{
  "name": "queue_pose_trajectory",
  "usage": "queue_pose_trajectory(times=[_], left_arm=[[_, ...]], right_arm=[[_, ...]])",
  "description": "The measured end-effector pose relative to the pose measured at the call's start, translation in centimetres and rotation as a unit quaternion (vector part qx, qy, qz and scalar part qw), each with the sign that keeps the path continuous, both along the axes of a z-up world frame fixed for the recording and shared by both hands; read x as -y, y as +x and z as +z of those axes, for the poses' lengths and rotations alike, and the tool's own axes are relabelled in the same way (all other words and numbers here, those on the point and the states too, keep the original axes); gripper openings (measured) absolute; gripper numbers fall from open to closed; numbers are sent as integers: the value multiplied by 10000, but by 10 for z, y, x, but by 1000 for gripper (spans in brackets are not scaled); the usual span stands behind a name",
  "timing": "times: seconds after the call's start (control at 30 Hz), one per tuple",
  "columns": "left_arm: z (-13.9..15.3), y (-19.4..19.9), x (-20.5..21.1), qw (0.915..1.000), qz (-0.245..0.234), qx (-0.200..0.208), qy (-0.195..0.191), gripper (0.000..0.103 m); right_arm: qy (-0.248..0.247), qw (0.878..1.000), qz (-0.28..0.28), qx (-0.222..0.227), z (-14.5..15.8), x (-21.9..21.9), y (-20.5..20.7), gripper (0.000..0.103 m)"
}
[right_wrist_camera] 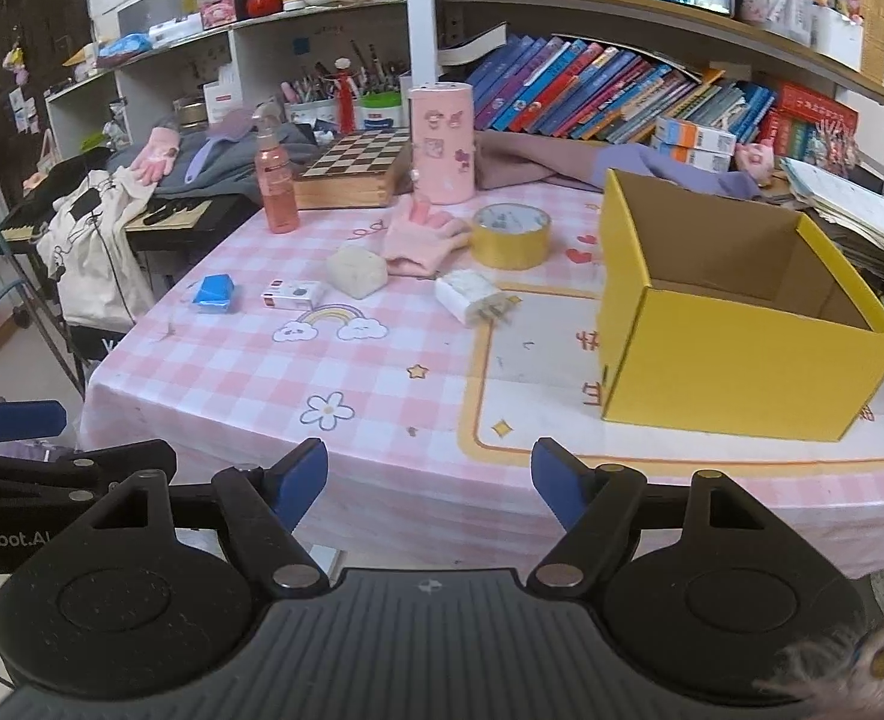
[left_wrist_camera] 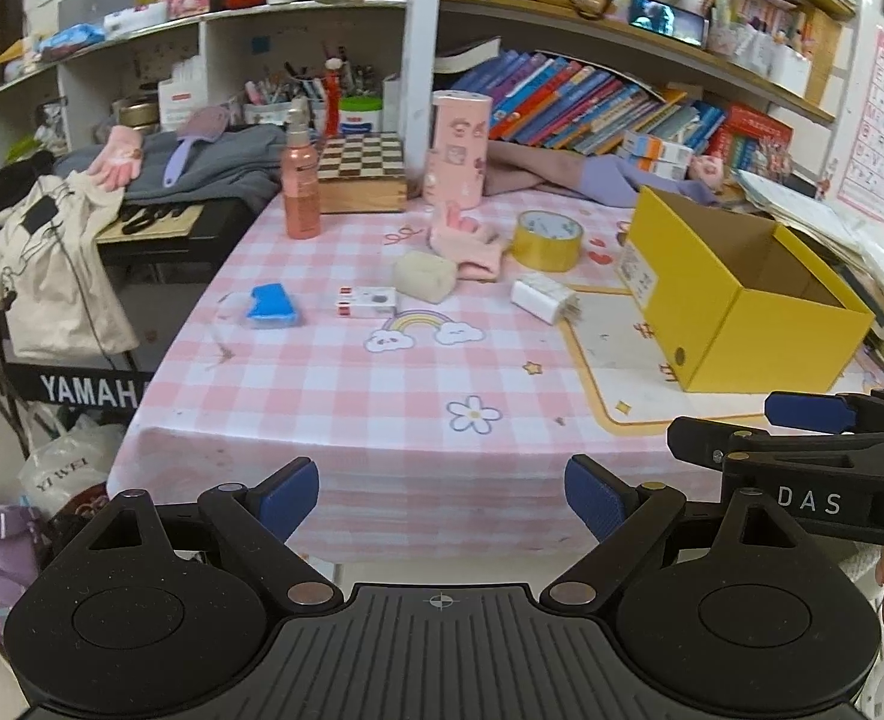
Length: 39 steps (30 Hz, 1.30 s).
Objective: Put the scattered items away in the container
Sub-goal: 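Withdraw both tools from the box back toward the remaining items, then grasp the white wall charger with the right gripper while the left gripper grasps the blue eraser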
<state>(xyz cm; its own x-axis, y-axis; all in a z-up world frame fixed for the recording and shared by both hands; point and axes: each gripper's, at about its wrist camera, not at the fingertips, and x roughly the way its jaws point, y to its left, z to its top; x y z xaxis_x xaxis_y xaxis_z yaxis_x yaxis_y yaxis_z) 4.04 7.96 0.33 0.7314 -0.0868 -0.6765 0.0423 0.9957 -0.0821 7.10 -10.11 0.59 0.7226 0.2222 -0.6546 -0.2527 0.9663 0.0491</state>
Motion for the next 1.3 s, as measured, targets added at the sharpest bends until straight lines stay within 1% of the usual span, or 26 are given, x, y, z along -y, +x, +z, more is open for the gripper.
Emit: queue_pose_trajectory(times=[0.17,0.4,0.73,0.97,1.3], left_arm=[[-2,11,-7,9999,120,-31,30,91],[-10,37,-17,9995,284,-159,28,91],[-25,95,-31,9978,535,-402,-39,91],[-36,139,-42,9959,736,-520,-18,91],[-52,195,-66,9910,1137,-705,36,91]], right_arm=[[13,9999,153,-15,-3,-10,15,74],[8,9995,284,-135,-11,-22,48,74],[-57,9986,298,-437,-25,-29,117,74],[-133,9982,234,-545,-34,-33,166,74],[-280,9963,117,-803,-54,-38,231,74]])
